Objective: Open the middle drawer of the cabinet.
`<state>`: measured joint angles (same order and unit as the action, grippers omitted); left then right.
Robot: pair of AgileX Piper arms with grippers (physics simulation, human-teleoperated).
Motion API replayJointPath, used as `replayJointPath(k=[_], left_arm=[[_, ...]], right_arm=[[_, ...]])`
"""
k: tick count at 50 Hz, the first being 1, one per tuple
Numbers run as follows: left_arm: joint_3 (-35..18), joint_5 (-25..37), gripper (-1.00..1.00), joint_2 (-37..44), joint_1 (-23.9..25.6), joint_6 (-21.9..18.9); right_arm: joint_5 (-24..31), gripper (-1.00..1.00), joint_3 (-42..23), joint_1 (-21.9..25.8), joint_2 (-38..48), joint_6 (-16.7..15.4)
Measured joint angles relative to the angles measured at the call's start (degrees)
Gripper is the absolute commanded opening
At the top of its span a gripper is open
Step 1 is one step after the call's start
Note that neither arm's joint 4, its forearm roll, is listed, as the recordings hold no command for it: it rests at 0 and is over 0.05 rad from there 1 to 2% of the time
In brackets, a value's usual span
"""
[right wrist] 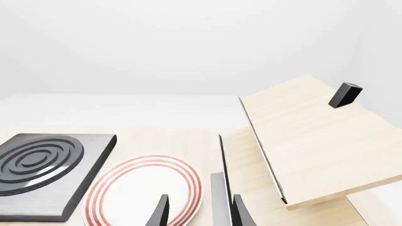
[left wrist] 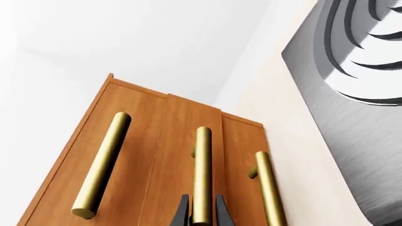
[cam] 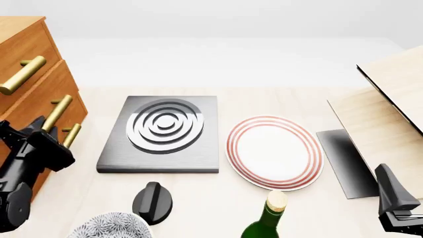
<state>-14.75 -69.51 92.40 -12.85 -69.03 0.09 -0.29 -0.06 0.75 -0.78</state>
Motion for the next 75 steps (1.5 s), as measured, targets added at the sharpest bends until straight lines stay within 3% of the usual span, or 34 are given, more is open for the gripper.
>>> replayJointPath(k=[47, 75], left_arm=[[3.86, 2.32, -1.0, -5.75, 9.7, -3.32], [5.1, 2.37, -1.0, -7.03, 12.23, -3.23]], right_arm=[[-0.04, 1.0, 0.02, 0.0, 0.03, 0.0], [-0.04, 1.0, 0.02, 0.0, 0.03, 0.0]])
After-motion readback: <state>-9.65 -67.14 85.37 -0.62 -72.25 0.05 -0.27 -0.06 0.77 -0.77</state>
